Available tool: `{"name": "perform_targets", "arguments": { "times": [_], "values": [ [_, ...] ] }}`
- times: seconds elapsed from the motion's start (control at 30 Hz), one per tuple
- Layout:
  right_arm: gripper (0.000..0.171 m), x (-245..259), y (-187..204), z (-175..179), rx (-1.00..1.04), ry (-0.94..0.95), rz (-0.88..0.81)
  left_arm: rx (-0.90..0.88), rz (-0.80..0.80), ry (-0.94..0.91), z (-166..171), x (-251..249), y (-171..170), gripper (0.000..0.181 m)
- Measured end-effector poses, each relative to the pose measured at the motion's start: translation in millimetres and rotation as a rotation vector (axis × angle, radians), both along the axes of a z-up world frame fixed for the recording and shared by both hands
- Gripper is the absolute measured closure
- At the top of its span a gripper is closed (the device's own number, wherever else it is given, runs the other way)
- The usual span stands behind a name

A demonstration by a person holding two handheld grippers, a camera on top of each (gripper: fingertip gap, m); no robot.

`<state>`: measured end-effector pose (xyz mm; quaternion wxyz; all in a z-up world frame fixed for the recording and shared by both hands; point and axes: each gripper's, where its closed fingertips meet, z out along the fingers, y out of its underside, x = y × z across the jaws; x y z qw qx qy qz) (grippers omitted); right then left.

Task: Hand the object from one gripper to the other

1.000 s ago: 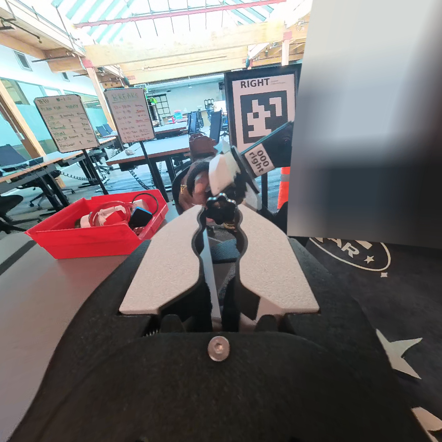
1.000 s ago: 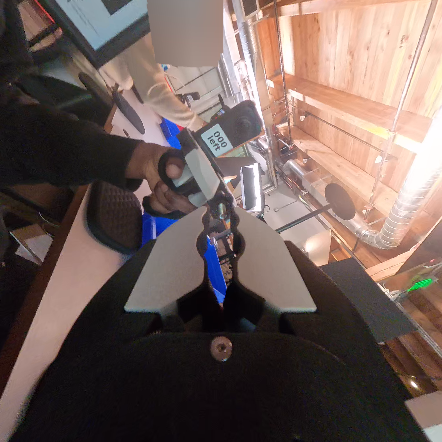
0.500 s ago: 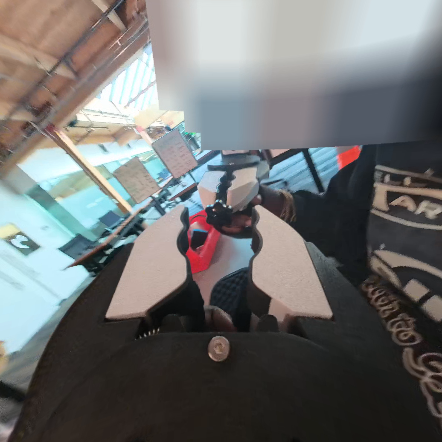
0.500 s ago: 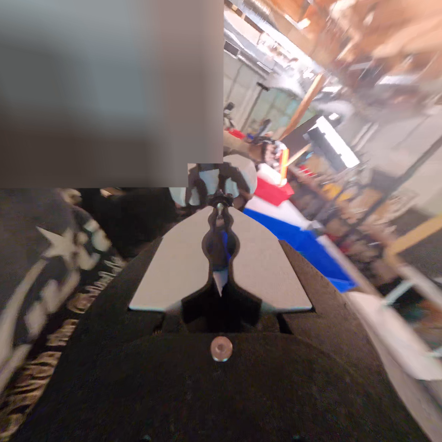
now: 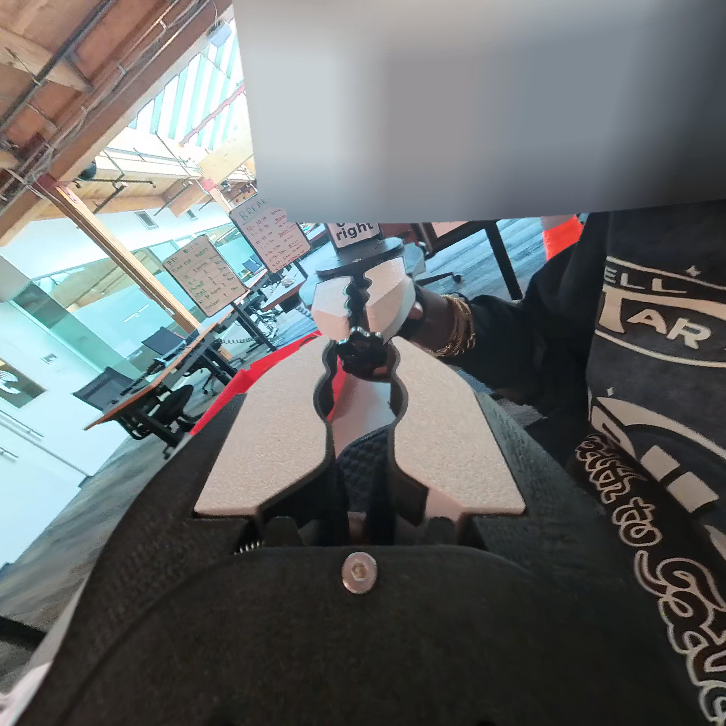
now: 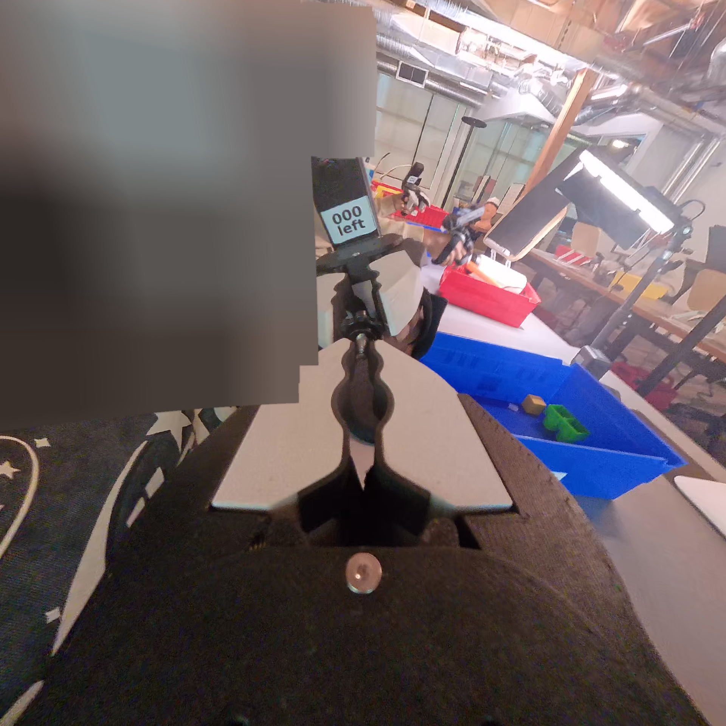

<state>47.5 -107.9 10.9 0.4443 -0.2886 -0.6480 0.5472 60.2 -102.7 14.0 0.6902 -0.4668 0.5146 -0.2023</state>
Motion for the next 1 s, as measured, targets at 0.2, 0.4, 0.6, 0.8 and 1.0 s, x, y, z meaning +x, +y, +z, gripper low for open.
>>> {"name": "perform_targets", "arguments": {
  "times": [0.2, 0.4, 0.6, 0.8, 1.0],
  "values": [
    [0.146, 4.4, 3.0, 8.1, 0.411, 0.302, -0.142, -0.206, -0.091, -0.136, 8.9, -3.0, -2.7, 0.158],
    [0.149, 3.1, 2.1, 8.5, 0.832, 0.493, -0.337, -0.343, -0.131, -0.166, 4.8, -3.7, -0.4, 0.158],
    [0.16, 2.2, -1.1, 4.7, 0.893, 0.506, -0.338, -0.37, -0.155, -0.153, 2.1, 0.3, -3.9, 0.158],
    [0.165, 1.5, -1.3, 5.1, 0.794, 0.445, -0.308, -0.279, -0.145, -0.142, 3.3, -0.1, -3.9, 0.153],
    [0.165, 2.1, 0.9, 5.2, 0.314, 0.188, -0.132, -0.012, -0.024, -0.039, 1.6, -2.9, -1.4, 0.135]
  ]
}}
